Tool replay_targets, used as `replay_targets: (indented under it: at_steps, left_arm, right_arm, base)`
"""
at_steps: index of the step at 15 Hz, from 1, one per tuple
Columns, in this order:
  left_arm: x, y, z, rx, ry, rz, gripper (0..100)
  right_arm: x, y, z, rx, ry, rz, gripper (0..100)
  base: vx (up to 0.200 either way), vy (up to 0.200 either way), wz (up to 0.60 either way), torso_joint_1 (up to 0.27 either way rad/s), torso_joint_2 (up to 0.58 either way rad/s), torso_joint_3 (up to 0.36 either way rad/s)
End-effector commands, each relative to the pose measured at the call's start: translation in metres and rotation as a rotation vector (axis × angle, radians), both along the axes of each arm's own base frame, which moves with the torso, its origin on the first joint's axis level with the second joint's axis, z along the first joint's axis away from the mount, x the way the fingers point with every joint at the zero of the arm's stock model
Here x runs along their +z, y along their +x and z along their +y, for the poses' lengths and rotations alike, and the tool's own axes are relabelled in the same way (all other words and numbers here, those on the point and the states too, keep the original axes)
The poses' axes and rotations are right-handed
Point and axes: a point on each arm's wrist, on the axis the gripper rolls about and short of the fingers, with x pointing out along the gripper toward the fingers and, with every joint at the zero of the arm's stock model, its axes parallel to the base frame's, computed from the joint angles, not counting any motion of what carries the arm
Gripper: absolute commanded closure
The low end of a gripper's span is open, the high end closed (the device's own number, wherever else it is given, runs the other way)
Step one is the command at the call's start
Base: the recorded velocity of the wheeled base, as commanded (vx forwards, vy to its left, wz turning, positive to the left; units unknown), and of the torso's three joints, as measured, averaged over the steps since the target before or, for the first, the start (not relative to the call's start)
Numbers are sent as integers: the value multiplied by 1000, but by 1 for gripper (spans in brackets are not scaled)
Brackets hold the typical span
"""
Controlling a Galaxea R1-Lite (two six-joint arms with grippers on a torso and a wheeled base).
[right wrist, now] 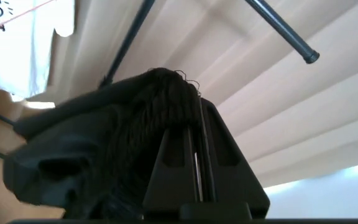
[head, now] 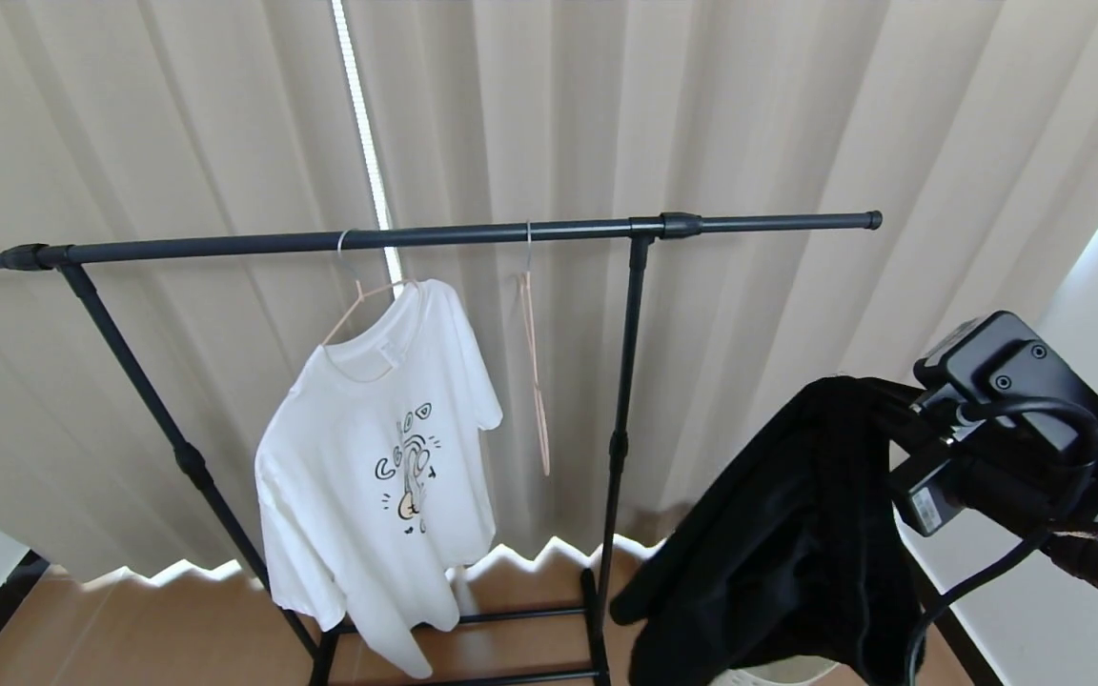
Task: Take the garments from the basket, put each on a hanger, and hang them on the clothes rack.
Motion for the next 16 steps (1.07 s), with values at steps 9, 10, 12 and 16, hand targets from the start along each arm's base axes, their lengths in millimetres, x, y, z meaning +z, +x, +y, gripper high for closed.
replay_targets:
  at_steps: [9,10,12,16]
  left_arm:
    - [86,60,-4,-92,-229,297,0]
    - [95,74,-6,-113,-265,337,0]
    - [100,119,-24,-192,-318,523,0]
    - [106,176,-76,-336,-339,703,0]
  right_arm:
    - [64,45,41,-116,583,611,100]
    - [66,49,45,-126,613,617,100]
    - [69,56,57,-175,676,593,100]
    - [71,76,81,-250,753,531,100]
  base:
    - [0,0,0,0,0,0]
    - [0,0,0,0,0,0]
    - [0,0,0,0,0,0]
    - [0,0,0,0,0,0]
